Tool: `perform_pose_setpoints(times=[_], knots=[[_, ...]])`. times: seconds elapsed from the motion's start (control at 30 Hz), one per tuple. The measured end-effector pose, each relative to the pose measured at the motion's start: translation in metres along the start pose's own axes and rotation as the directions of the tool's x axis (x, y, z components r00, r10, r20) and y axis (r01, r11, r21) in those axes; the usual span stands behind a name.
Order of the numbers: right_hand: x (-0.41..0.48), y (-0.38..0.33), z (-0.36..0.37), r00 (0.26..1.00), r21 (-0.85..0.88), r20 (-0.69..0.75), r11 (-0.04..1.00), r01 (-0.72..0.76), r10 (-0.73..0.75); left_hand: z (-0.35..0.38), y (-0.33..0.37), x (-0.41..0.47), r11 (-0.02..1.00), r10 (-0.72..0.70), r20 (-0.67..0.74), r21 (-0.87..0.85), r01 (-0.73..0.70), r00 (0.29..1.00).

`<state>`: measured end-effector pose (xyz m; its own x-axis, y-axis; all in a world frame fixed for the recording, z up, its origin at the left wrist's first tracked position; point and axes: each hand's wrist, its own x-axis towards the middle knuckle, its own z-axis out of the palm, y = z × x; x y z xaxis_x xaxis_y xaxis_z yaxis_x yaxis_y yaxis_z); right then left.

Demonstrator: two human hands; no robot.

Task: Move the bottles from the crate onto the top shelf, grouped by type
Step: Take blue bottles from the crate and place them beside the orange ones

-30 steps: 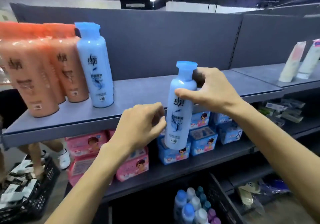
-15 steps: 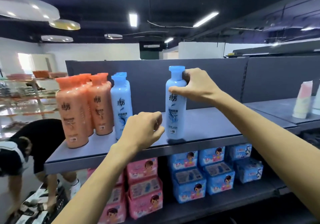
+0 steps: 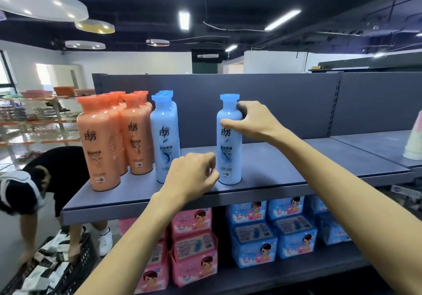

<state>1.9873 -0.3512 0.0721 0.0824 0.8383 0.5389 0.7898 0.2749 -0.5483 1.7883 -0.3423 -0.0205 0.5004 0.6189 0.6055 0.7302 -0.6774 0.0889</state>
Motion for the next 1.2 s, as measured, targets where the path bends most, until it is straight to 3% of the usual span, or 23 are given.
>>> perform_pose_setpoints(times=[0.1, 0.27, 0.83, 1.2], knots=[[-0.015, 0.008, 0.002, 0.994, 0.015, 0.076, 0.997, -0.079, 0.078, 0.007, -0.002, 0.000, 1.000, 0.004, 0.002, 0.029, -0.004, 1.000], [-0.059, 0.034, 0.034, 0.980, -0.154, 0.111, 0.977, -0.148, 0.166, 0.012, -0.017, -0.008, 0.998, -0.011, -0.015, 0.056, 0.011, 1.000], [0.020, 0.056, 0.106, 0.952, -0.094, 0.287, 0.992, -0.084, 0.108, 0.052, -0.022, 0.021, 0.985, -0.114, -0.072, 0.119, 0.122, 0.991], [0.085, 0.086, 0.139, 0.950, -0.091, 0.309, 0.996, -0.003, 0.031, 0.076, -0.027, 0.058, 0.952, -0.255, -0.035, 0.163, 0.258, 0.966]])
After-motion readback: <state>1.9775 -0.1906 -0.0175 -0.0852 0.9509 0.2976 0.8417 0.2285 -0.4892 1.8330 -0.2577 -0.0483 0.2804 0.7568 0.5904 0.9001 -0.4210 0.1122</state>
